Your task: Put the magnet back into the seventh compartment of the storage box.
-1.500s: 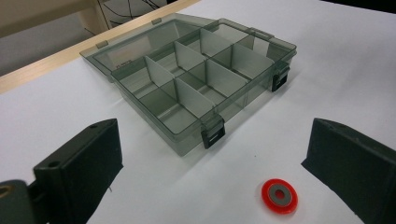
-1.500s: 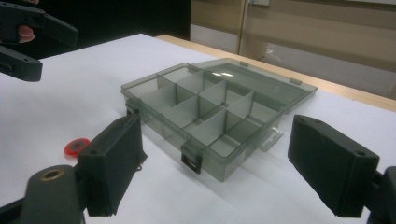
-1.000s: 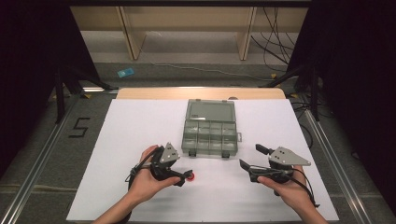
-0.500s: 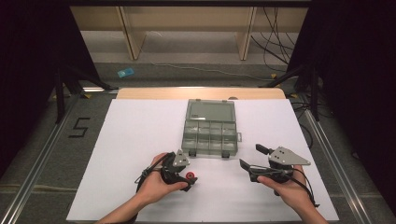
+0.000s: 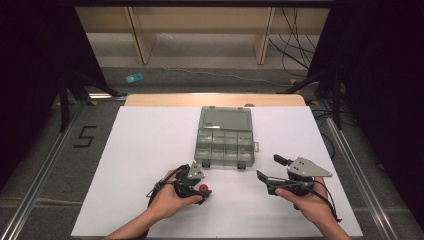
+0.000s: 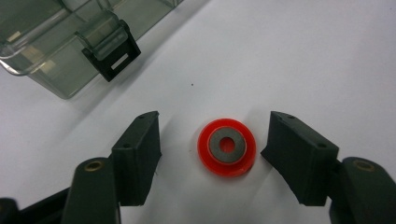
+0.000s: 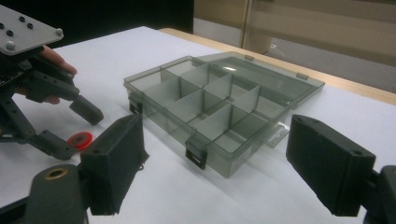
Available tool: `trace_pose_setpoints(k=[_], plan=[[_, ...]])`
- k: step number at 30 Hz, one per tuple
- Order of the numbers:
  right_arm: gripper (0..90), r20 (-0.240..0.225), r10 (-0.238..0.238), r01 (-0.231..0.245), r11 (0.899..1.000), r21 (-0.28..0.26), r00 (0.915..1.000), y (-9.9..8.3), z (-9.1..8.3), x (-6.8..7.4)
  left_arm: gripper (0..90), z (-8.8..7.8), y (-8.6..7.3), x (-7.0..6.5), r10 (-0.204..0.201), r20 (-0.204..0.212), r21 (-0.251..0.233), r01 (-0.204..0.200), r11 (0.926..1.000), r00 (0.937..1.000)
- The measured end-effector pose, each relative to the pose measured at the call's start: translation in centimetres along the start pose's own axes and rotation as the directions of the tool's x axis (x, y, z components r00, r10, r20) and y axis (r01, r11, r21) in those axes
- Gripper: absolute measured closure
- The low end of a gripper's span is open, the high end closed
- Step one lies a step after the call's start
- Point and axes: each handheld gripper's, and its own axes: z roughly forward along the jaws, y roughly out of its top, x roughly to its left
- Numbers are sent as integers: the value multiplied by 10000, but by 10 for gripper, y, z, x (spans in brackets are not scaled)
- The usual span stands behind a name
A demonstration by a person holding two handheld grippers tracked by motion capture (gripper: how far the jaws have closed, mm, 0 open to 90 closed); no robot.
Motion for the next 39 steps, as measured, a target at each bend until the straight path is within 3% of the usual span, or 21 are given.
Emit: trace_pose_setpoints(k=[4, 8, 11, 13, 14, 23, 27, 29, 32, 39], plan=[[207, -40, 168, -168, 9999, 33, 9999, 0, 0, 1, 420, -1, 2, 1, 152, 7, 131, -152, 9998, 9999], [208, -49, 169, -169, 9999, 28, 9998, 0, 0, 1, 482, -1, 4, 1, -64, 17, 264, 63, 9996, 10000], [208, -66, 97, -97, 10000, -22, 9999, 0, 0, 1, 586, -3, 6, 1, 59, 3, 466, -59, 9989, 10000], [209, -64, 119, -119, 9999, -10, 9999, 0, 0, 1, 618, -2, 6, 0, -56, -61, 367, 58, 9993, 10000], [210, -66, 112, -112, 9999, 6, 9999, 0, 0, 1, 621, -3, 7, 1, -73, -23, 626, 75, 9980, 10000], [210, -2, 31, -31, 9999, -100, 10000, 0, 0, 0, 629, -3, 8, 1, -110, -13, 507, 110, 9987, 9999], [211, -106, 228, -227, 9997, 85, 9997, 1, -2, 1, 629, -3, 8, 0, -123, -39, 474, 125, 9988, 9999], [211, -91, 248, -247, 9997, 78, 9997, 1, -2, 1, 629, -6, 9, 1, -93, -46, 655, 96, 9978, 9999], [211, -90, 234, -233, 9997, 71, 9997, 1, -2, 0, 629, -6, 10, 1, -165, -8, 231, 165, 9996, 9999], [211, -64, 122, -122, 9999, -29, 9999, 1, -2, 0, 630, -12, 13, 1, -113, -76, 23, 113, 9999, 9999]])
